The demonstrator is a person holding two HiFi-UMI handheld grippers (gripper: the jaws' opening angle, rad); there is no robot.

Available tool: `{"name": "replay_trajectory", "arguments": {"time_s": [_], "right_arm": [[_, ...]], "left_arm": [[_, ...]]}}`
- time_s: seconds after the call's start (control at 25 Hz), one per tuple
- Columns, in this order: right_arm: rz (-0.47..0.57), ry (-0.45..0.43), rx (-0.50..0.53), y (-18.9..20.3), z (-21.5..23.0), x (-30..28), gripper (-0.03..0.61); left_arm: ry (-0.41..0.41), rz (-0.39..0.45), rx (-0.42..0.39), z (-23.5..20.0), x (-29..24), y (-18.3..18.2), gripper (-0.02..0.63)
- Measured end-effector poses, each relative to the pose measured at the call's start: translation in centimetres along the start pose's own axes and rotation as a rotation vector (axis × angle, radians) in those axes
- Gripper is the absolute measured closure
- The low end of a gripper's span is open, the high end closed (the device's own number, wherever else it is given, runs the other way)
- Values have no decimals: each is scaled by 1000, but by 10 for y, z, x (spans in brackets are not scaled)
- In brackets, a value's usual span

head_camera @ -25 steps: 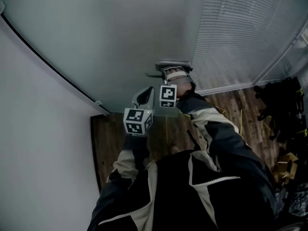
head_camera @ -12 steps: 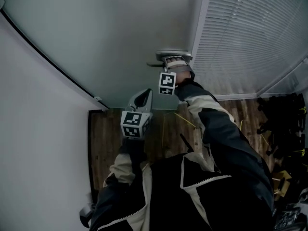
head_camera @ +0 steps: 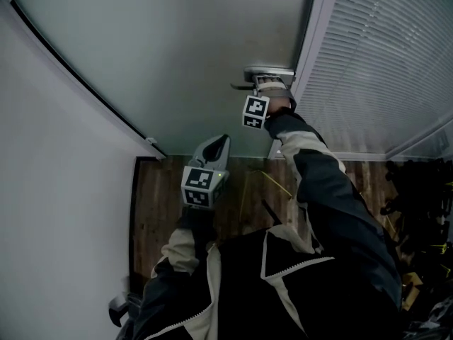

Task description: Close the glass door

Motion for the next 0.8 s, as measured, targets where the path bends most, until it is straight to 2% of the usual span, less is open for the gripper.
{"name": "replay_trajectory", "arguments": {"time_s": [0.28,0.8], "right_arm": [[3,7,-1,-6,1,-20,448],[2,17,5,-4,-2,-24,446]], "left_arm": [[-45,-10,-15,-16,7,5,614],[-87,-2,-20,-17,16,3,614]]}}
Point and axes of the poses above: the fingertips, and each gripper's own axes: x backward along the fingers, z to its right, y out of its underside, the point moved 10 cm from there along x, backward along the fingers, and after that the axes turned 10 degrees about y, right-handed, at the moved point
